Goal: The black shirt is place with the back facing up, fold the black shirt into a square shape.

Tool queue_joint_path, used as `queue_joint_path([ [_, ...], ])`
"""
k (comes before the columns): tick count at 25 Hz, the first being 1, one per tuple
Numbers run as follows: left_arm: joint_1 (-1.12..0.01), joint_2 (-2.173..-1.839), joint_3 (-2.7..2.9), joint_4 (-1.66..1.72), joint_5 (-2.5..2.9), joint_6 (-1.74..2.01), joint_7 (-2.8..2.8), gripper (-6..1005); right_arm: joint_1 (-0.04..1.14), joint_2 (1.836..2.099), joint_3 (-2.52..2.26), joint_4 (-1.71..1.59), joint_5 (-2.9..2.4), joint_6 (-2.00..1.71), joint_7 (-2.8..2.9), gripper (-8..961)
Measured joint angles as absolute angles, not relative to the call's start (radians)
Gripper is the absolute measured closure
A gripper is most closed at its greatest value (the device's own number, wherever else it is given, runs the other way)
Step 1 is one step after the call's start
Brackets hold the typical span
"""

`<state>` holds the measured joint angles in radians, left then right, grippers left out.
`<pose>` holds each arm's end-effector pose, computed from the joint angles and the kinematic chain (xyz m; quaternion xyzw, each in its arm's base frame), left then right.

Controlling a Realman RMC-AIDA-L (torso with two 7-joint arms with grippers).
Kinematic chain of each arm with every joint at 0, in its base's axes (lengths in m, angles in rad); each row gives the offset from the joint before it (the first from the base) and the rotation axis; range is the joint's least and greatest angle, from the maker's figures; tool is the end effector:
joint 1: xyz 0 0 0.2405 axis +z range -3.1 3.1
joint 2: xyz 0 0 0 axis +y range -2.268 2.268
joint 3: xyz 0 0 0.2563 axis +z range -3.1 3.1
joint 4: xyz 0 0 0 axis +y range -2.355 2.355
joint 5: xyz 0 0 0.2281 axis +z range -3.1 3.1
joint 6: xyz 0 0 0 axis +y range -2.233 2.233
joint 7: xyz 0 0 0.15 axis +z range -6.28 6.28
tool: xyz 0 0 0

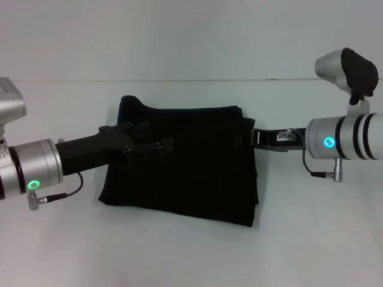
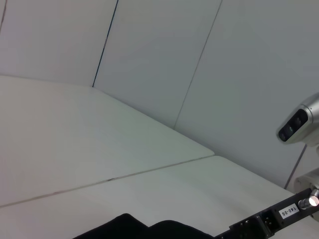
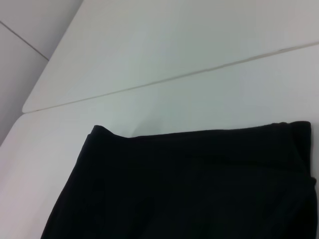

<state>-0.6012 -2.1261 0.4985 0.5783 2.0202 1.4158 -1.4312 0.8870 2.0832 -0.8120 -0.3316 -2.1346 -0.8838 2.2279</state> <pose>-0.2669 0.3736 -0.0161 -0.8909 -0.2926 -0.2892 0.1924 0.2299 0.4424 -0.0789 -0.7924 0.5603 0.1503 0.1886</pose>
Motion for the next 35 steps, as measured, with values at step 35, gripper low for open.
queue_joint_path([
  [35,-0.603,-2.122,0.491,0.567,2.02,1.414,-1.438,169,0.938,2.081,-0.814,-0.447,-2.12,-0.94,2.213,909],
])
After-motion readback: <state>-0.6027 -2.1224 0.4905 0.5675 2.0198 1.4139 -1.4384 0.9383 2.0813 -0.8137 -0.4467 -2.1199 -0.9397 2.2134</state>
